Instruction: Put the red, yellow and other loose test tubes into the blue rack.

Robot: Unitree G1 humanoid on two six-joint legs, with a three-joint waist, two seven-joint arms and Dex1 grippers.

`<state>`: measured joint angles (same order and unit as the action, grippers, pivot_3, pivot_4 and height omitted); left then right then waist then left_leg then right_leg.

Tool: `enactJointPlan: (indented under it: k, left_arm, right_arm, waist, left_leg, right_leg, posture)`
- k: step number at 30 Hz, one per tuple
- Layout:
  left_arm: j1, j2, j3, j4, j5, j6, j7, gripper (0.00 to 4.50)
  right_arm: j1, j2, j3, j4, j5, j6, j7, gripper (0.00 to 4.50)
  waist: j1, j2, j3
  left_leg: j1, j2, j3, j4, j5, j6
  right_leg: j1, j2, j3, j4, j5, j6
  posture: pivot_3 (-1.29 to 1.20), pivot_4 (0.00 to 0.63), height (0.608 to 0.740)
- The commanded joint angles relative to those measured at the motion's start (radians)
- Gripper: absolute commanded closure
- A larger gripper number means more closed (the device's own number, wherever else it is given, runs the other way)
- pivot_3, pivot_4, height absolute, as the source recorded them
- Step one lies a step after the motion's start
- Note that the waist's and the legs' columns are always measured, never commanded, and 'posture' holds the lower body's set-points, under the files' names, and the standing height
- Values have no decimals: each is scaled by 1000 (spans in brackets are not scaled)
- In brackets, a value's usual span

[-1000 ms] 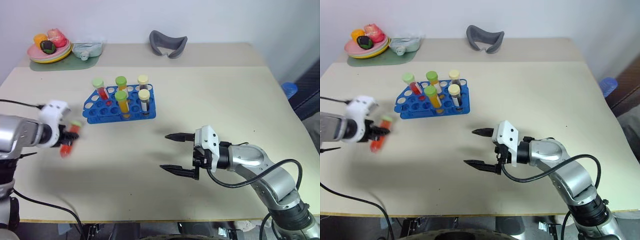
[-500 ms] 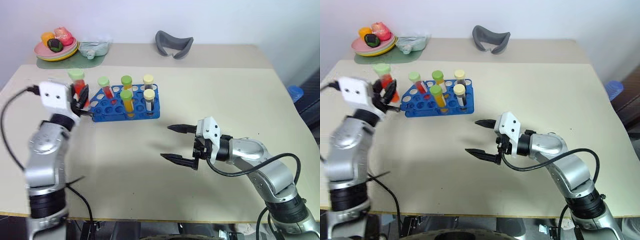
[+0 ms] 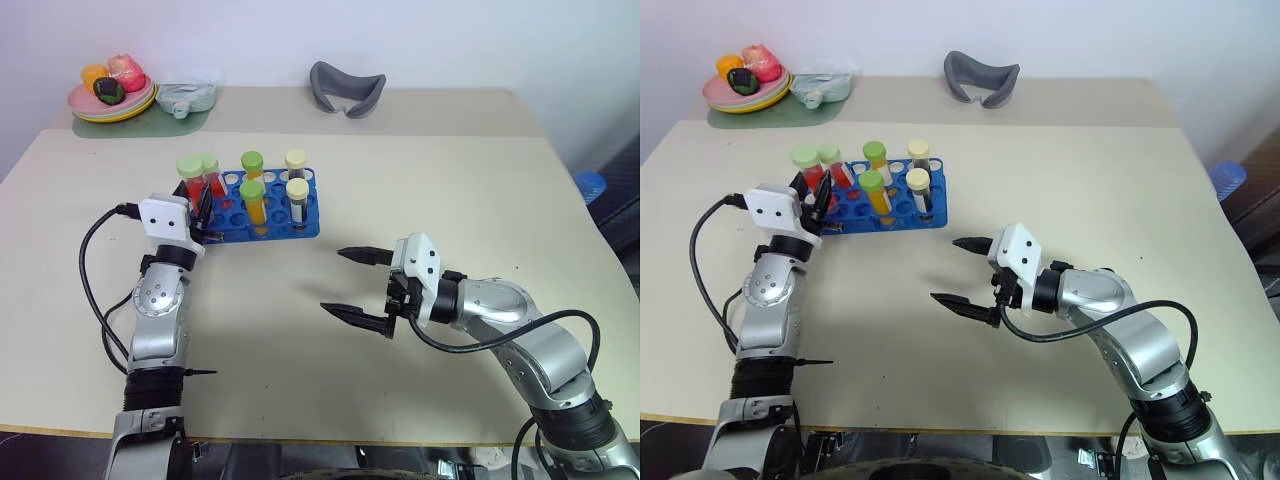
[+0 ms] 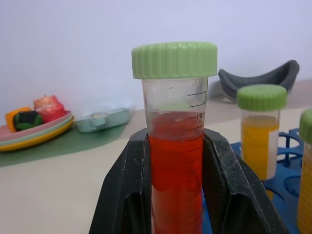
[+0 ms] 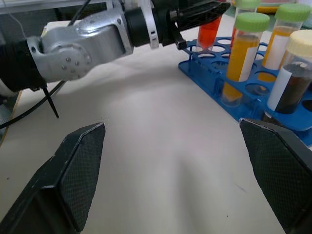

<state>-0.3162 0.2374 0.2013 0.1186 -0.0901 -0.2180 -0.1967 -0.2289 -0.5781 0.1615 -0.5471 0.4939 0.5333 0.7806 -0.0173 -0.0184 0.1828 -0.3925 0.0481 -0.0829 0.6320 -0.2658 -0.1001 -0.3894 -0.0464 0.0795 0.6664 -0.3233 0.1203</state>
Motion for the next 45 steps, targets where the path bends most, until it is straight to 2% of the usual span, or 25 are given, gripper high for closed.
enactJointPlan:
  k: [1,19,42,45]
  left_arm:
    - [-20,-13,-8,19,-19,-33,-4,3729]
    - [68,-35,-10,-90,-47,20,8,3729]
    - [29,-65,-42,-87,-23,61,35,3729]
    - [31,-64,-38,-92,-30,66,31,2277]
  right_arm:
    - [4,7,-11,-43,11,-3,-8,0]
    - [0,15,-7,-31,13,-5,-7,0]
    - [-2,18,-3,-31,16,-3,-6,0]
    - [-4,18,-2,-29,16,-4,-4,0]
  waist:
    - [0,0,0]
    - [-1,0,-1]
    - [1,0,0]
    - [1,0,0]
  left_leg:
    - [0,0,0,0,0,0]
    - [1,0,0,0,0,0]
    - [1,0,0,0,0,0]
    - [1,0,0,0,0,0]
  right_leg:
    - [0,0,0,0,0,0]
    - [1,0,0,0,0,0]
    - [1,0,0,0,0,0]
    - [1,0,0,0,0,0]
  posture:
    - [0,150,740]
    - [0,150,740]
    - [0,150,740]
    - [0,150,740]
